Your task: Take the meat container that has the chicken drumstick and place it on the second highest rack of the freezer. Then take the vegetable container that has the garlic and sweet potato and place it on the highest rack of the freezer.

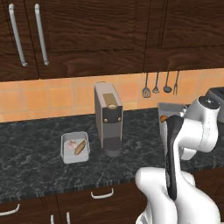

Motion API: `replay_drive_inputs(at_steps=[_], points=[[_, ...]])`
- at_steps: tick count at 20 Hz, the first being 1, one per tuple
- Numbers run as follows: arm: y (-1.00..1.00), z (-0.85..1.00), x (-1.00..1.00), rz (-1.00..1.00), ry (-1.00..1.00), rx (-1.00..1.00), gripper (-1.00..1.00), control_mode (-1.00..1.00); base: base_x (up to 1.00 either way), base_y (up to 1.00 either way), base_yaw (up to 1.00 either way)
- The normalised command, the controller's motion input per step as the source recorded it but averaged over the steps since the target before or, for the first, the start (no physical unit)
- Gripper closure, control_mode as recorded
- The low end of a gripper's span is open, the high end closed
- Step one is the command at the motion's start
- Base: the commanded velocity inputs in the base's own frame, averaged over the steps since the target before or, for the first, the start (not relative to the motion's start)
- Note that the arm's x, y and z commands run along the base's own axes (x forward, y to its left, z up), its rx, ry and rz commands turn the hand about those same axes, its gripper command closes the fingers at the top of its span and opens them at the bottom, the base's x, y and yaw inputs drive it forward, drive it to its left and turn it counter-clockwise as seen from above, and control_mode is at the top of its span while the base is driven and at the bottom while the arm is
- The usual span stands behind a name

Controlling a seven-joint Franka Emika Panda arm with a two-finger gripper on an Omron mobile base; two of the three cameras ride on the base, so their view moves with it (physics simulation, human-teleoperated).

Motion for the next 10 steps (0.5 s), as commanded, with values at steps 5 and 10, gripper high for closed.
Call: replay_drive_inputs(at_steps=[5,10], points=[[0.25,0.1,-0.28,0.02,0.0,-0.1,1.0,-1.0,0.0,0.0,0.0],[0.05,0.0,-0.09,0.0,0.0,-0.02,1.0,-1.0,0.0,0.0,0.0]])
